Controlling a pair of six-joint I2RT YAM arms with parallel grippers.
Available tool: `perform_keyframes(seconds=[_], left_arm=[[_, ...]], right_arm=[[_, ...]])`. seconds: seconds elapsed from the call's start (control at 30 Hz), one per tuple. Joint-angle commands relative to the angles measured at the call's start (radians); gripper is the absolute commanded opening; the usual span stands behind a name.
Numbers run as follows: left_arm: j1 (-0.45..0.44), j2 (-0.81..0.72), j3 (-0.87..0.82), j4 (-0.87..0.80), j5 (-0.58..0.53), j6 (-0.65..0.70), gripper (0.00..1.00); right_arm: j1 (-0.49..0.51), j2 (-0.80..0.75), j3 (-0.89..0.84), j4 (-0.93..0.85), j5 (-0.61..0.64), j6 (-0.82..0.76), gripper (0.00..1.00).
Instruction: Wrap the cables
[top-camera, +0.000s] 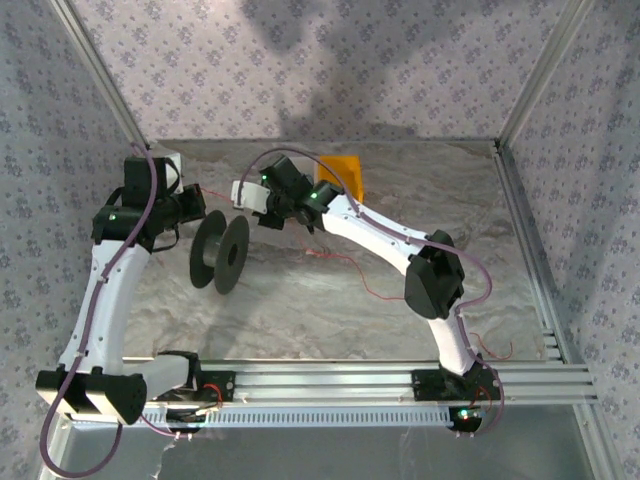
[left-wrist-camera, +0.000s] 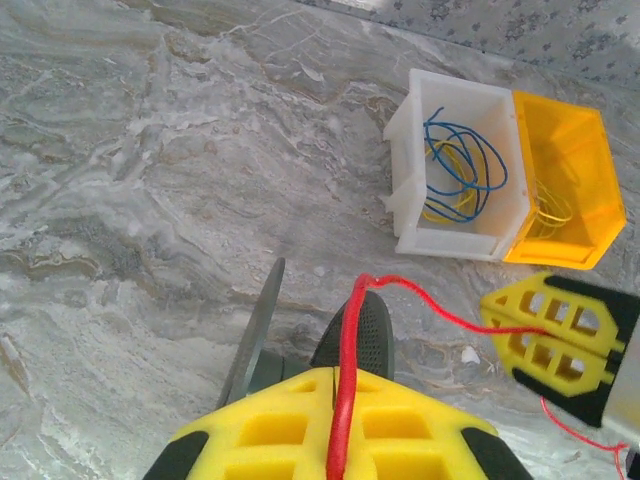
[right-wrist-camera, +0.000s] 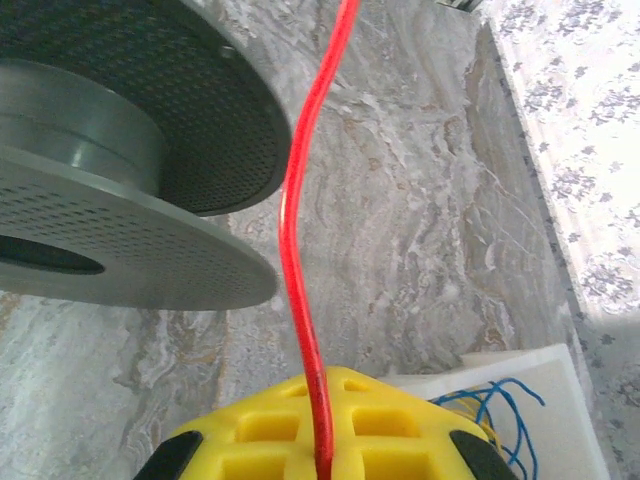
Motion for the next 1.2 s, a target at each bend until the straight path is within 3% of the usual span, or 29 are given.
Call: perform_keyframes(seconds=[0.0, 0.13, 0.3, 0.53, 0.7, 0.97, 1.17], left_arm=[[0.011, 0.02, 0.048, -0.127, 0.088, 0.062, 0.0], [0.014, 0.065, 0.088, -0.287, 0.12, 0.141, 0.0], [0.014, 0.13, 0.135, -0.482, -0.056, 0.214, 0.0], [0.014, 0.155, 0.203, -0.587, -0.177, 0.261, 0.0], [0.012, 0.163, 0.216, -0.616, -0.197, 0.284, 0.0], [0.009, 0.12, 0.103, -0.572, -0.12, 0.283, 0.0], [0.007, 0.145, 0.096, -0.596, -0.209, 0.266, 0.04]], right_arm=[[-0.036, 0.028, 0.073, -0.008, 0.041, 0.008, 0.0], [-0.068, 0.074, 0.142, -0.027, 0.103, 0.004, 0.0], [-0.107, 0.126, 0.215, -0.042, 0.17, -0.003, 0.0], [-0.134, 0.156, 0.249, -0.04, 0.215, -0.01, 0.0], [-0.134, 0.154, 0.241, -0.041, 0.216, -0.007, 0.0], [-0.111, 0.1, 0.148, -0.006, 0.176, 0.0, 0.0], [-0.096, 0.074, 0.091, 0.009, 0.174, 0.012, 0.0]])
